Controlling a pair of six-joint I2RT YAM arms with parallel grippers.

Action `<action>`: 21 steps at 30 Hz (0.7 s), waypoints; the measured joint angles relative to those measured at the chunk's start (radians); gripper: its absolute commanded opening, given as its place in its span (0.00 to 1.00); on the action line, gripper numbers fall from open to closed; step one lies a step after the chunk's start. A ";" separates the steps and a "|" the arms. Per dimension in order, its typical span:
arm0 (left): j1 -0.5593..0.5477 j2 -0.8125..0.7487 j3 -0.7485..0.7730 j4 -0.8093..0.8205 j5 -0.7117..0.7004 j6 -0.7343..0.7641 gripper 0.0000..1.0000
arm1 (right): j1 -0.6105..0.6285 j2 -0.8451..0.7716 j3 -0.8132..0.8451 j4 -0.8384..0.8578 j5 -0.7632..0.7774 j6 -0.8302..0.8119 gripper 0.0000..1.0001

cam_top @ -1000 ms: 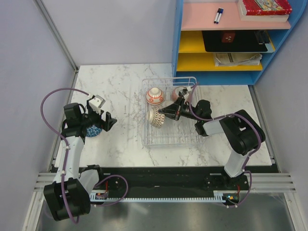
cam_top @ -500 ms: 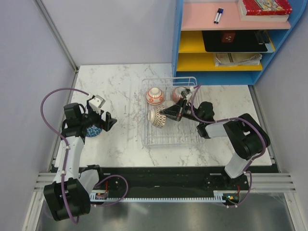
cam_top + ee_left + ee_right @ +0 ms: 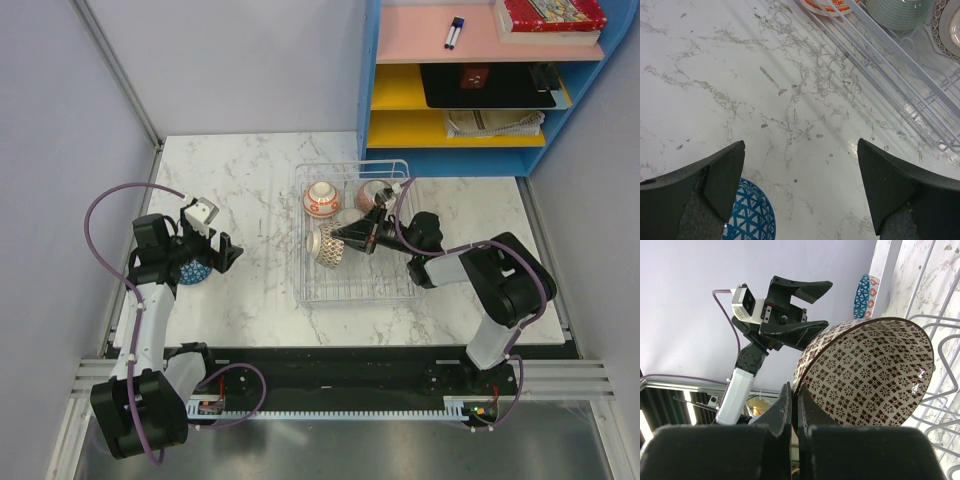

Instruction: Load the bowls into the dish rack

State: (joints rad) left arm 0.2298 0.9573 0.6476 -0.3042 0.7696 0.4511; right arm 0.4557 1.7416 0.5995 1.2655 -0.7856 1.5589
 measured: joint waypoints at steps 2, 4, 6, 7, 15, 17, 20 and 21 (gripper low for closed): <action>0.000 0.000 0.000 0.000 0.000 0.000 1.00 | 0.002 0.007 0.004 0.005 0.002 0.005 0.00; 0.000 0.000 0.000 0.000 0.000 0.000 1.00 | 0.003 0.013 0.009 0.007 0.003 0.010 0.00; 0.000 0.000 0.000 0.000 0.000 0.000 1.00 | 0.003 0.019 0.015 0.009 0.005 0.021 0.00; 0.000 0.000 0.000 0.000 0.000 0.000 1.00 | 0.003 0.022 0.019 0.010 0.008 0.029 0.00; 0.000 0.000 0.000 0.000 0.000 0.000 1.00 | 0.022 0.027 0.028 -0.002 0.005 0.061 0.00; 0.000 0.000 0.000 0.000 0.000 0.000 1.00 | 0.022 0.027 0.027 -0.002 0.005 0.051 0.00; 0.000 0.000 0.000 0.000 0.000 0.000 1.00 | 0.021 0.026 0.025 -0.001 0.006 0.019 0.00; 0.000 0.000 0.000 0.000 0.000 0.000 1.00 | 0.019 0.023 0.021 -0.002 0.006 0.005 0.00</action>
State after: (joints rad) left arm 0.2302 0.9573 0.6476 -0.3046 0.7696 0.4511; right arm 0.4751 1.7641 0.6209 1.2636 -0.7795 1.5639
